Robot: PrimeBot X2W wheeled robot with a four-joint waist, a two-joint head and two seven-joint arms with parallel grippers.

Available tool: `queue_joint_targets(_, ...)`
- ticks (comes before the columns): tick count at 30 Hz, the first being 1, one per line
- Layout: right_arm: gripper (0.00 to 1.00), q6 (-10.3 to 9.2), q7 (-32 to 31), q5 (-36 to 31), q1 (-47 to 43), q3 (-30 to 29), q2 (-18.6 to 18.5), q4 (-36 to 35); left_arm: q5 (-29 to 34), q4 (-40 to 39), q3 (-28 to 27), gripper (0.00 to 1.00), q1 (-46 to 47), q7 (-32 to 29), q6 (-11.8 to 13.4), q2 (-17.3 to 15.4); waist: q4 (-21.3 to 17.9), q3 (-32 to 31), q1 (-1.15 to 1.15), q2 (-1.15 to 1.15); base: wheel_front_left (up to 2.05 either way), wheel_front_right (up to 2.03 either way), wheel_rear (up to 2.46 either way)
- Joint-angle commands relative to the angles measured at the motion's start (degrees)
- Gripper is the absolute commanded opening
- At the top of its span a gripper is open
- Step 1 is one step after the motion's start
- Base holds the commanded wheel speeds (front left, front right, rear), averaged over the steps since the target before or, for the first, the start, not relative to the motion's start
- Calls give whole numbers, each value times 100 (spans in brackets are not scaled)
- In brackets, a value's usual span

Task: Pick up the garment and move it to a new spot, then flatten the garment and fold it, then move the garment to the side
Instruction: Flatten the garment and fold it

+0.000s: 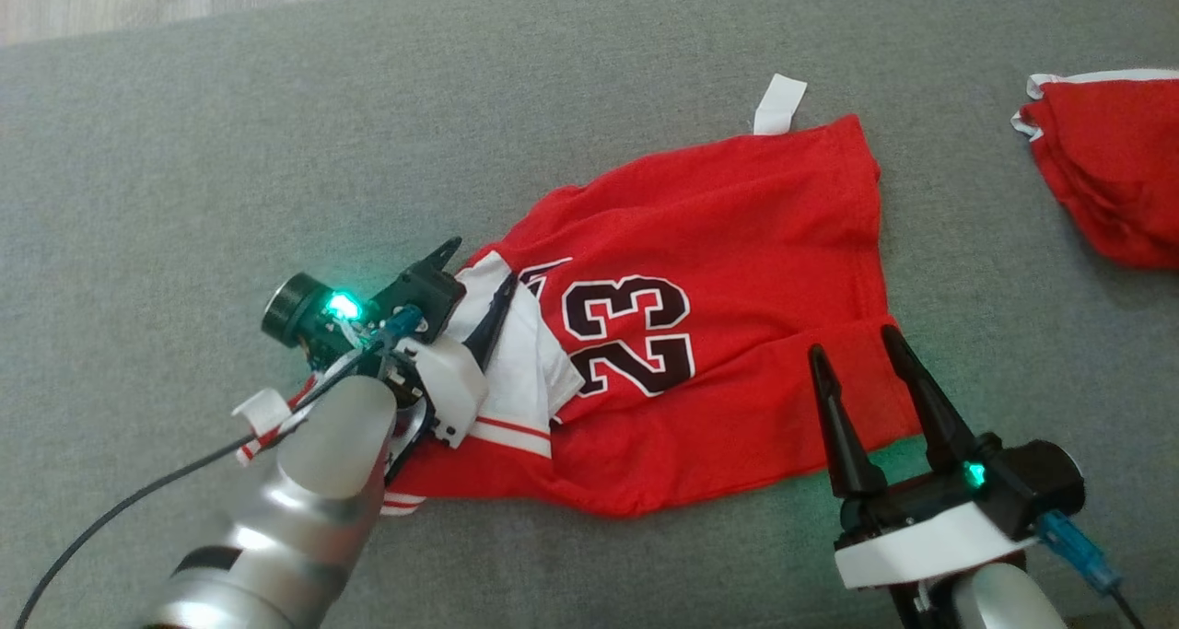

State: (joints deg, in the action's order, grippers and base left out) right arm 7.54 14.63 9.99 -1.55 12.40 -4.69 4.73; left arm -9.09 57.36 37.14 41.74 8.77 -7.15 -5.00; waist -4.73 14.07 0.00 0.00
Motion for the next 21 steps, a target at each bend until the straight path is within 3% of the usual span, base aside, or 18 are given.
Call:
queue_joint_targets(1, 100, -5, 37, -45, 136, 139, -66, -170, -26, -83, -114, 100, 259, 84, -13, -91, -3, -5, 0, 0, 0, 0, 0)
queue_joint_targets(3, 100, -5, 37, -43, 147, 145, -56, -174, -56, 55, -42, 100, 313, 156, -20, -56, -11, -10, 0, 0, 0, 0, 0)
queue_joint_targets(4, 100, -5, 37, -41, 151, 146, -52, -176, -74, 115, -8, 93, 337, 190, -23, -39, -14, -11, 0, 0, 0, 0, 0)
queue_joint_targets(5, 100, -5, 37, -40, 156, 148, -50, -179, -93, 170, 21, 84, 361, 222, -25, -23, -19, -9, 0, 0, 0, 0, 0)
queue_joint_targets(6, 100, -5, 37, -39, 162, 150, -48, -182, -105, 217, 56, 67, 383, 255, -27, -10, -24, -3, 0, 0, 0, 0, 0)
queue_joint_targets(8, 100, -5, 37, -38, 171, 148, -45, -183, -116, 283, 129, 48, 420, 336, -29, 12, -26, 7, 0, 0, 0, 0, 0)
queue_joint_targets(10, 100, -5, 37, -36, 172, 133, -40, -183, -131, 342, 192, 38, 443, 405, -30, 31, -23, 20, 0, 0, 0, 0, 0)
queue_joint_targets(13, 100, -5, 37, -37, 175, 117, -30, -177, -153, 423, 275, 0, 472, 484, -32, 51, -15, 35, 0, 0, 0, 0, 0)
queue_joint_targets(21, 100, -5, 37, -29, 149, 93, 12, -145, -172, 320, 386, 0, 448, 609, 7, 74, 27, -87, 0, 0, 0, 0, 0)
